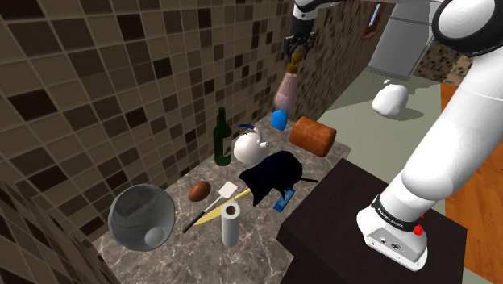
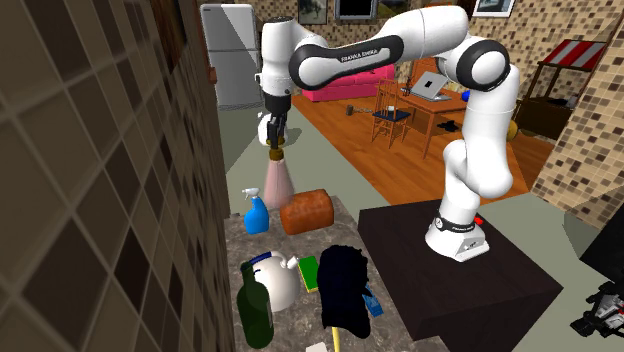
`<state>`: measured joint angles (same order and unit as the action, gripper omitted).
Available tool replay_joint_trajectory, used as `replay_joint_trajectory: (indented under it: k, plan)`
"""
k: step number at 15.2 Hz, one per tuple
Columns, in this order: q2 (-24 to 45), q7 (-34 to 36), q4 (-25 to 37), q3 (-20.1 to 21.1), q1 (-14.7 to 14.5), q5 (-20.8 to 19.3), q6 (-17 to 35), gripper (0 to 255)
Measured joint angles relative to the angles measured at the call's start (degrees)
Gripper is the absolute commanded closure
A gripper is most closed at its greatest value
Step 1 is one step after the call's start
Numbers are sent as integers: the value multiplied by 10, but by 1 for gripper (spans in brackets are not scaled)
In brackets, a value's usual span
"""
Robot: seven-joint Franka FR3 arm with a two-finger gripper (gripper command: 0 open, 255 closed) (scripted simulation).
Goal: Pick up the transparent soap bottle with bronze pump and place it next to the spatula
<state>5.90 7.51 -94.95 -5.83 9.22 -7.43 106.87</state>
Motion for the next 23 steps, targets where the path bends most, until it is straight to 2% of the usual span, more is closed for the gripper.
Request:
replay_joint_trajectory:
  k: [13,21,23]
  plan:
    - [15,-11,120,1,-1,4,-105,255]
    - [41,-21,219,0,0,7,-177,255]
    - [41,-17,221,2,-3,6,-180,255]
